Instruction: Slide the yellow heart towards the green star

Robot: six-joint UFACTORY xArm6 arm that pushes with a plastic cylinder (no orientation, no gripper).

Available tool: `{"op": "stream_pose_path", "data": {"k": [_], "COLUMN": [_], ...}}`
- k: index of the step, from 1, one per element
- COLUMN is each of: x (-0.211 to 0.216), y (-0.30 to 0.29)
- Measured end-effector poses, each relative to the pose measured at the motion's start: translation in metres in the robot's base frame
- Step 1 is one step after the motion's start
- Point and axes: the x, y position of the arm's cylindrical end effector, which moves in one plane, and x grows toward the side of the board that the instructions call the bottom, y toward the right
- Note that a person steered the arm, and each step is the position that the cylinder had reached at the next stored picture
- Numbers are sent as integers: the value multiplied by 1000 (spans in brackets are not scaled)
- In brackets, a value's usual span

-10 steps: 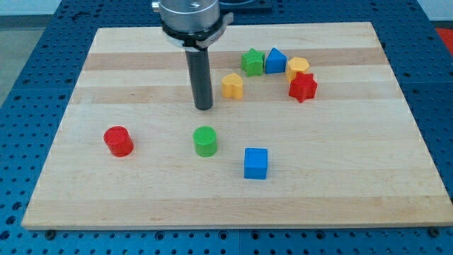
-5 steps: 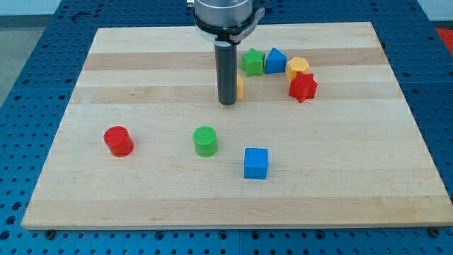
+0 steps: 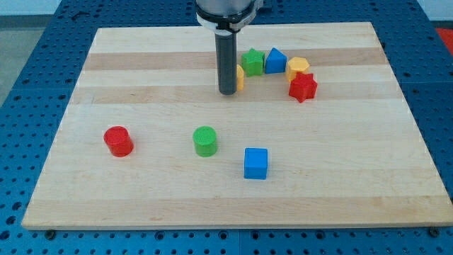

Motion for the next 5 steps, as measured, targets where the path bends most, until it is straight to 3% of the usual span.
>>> {"op": "stream_pose_path", "data": {"k": [3, 5], "x": [0, 0], "y": [-17, -133]}}
